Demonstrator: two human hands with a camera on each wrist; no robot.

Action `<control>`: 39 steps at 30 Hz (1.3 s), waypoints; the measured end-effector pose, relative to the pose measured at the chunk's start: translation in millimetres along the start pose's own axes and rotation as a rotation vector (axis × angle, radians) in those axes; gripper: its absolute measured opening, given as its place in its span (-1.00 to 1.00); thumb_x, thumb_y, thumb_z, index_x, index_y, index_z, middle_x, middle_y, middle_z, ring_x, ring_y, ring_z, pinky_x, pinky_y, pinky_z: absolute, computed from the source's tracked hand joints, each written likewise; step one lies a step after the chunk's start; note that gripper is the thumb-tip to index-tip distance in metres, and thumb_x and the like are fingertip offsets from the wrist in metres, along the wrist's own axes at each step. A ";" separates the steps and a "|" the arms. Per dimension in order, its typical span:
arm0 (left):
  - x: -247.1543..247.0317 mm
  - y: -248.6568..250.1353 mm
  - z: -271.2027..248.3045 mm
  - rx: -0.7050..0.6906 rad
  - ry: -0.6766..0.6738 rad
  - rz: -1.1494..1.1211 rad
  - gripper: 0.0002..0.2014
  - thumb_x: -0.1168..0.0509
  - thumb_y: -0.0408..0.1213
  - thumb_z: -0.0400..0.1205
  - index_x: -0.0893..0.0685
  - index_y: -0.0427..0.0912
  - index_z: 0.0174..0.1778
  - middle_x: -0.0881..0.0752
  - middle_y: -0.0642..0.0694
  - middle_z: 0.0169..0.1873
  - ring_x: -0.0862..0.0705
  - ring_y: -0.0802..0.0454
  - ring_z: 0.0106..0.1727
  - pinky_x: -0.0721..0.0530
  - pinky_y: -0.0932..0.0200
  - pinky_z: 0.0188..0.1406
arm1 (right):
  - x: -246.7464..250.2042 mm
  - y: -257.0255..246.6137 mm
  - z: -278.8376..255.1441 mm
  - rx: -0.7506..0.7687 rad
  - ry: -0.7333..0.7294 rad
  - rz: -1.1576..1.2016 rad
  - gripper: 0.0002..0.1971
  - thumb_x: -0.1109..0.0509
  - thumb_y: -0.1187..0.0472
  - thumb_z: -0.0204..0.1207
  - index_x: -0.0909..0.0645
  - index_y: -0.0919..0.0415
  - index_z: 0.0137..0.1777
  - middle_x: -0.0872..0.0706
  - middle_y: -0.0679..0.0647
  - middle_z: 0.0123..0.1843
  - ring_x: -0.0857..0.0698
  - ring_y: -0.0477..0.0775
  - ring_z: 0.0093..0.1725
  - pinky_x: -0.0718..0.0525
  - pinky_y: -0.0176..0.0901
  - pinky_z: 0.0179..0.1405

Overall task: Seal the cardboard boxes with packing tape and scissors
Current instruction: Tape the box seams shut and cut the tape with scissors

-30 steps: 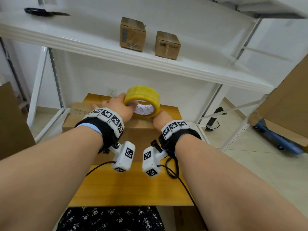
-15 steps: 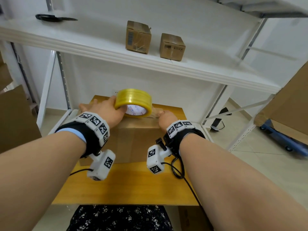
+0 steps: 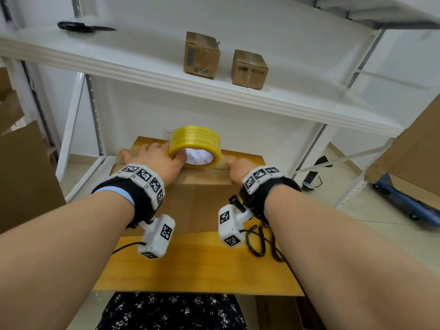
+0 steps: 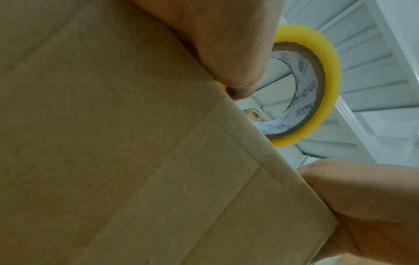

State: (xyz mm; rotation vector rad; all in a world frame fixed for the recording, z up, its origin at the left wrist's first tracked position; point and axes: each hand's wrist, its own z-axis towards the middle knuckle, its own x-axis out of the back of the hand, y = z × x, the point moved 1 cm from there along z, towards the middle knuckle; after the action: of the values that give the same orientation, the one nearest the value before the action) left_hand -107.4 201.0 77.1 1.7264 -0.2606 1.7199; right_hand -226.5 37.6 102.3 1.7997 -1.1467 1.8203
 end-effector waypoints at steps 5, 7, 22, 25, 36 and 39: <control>-1.4 2.4 0.5 0.006 -0.003 0.001 -0.32 0.36 0.33 0.55 -0.50 0.11 0.28 -0.62 -0.09 0.27 -0.52 -0.17 0.36 -0.15 -0.57 0.41 | 25.3 21.3 -8.8 0.084 0.210 0.070 -0.65 -0.22 0.30 0.56 -0.80 0.02 0.13 -0.78 0.04 0.23 -0.71 0.17 0.22 -0.65 0.05 0.31; -1.8 2.3 1.6 0.007 -0.002 0.003 -0.30 0.38 0.34 0.52 -0.52 0.11 0.24 -0.63 -0.08 0.24 -0.54 -0.17 0.32 -0.17 -0.56 0.39 | 23.4 16.3 -18.6 0.166 0.159 0.046 -0.64 -0.23 0.34 0.52 -0.86 0.04 0.01 -0.82 0.02 0.10 -0.73 0.14 0.10 -0.72 0.04 0.21; -4.5 1.1 5.3 0.001 -0.033 -0.026 -0.26 0.39 0.38 0.48 -0.49 0.23 0.34 -0.57 -0.09 0.38 -0.45 -0.18 0.44 -0.08 -0.60 0.39 | 13.2 -10.3 -25.0 0.226 -0.067 -0.469 -0.66 -0.15 0.31 0.65 -0.70 0.17 0.27 -0.74 0.12 0.03 -0.71 0.18 0.02 -0.68 -0.06 -0.03; -4.5 4.0 4.2 0.034 -0.040 -0.033 -0.28 0.36 0.39 0.46 -0.49 0.24 0.32 -0.56 -0.08 0.39 -0.42 -0.16 0.47 -0.08 -0.59 0.38 | 5.4 -8.8 -34.3 0.218 -0.094 -0.518 -0.62 -0.12 0.32 0.67 -0.57 0.14 0.42 -0.66 0.16 0.32 -0.60 0.23 0.31 -0.61 0.00 0.29; -22.2 17.2 30.4 0.110 -0.046 -0.054 -0.17 0.25 0.58 0.24 -0.59 0.26 0.21 -0.66 -0.22 0.25 -0.47 -0.33 0.39 -0.38 -0.48 0.34 | -16.7 -12.9 -33.3 0.148 -0.069 -0.588 -0.32 -0.38 0.22 0.56 -0.22 0.16 0.66 -0.30 0.12 0.61 -0.23 0.27 0.60 -0.37 0.31 0.51; -23.5 15.5 29.2 0.120 -0.031 -0.084 -0.24 0.18 0.54 0.25 -0.59 0.25 0.15 -0.66 -0.21 0.23 -0.47 -0.32 0.39 -0.38 -0.47 0.34 | -21.9 -11.6 -31.9 0.152 -0.054 -0.580 -0.26 -0.41 0.23 0.53 -0.18 0.10 0.67 -0.24 0.13 0.62 -0.25 0.26 0.54 -0.43 0.27 0.50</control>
State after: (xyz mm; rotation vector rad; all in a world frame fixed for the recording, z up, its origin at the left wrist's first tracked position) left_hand -95.3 165.1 62.8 1.8249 -0.0992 1.6784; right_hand -236.5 74.5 89.1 2.0025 -0.4304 1.5421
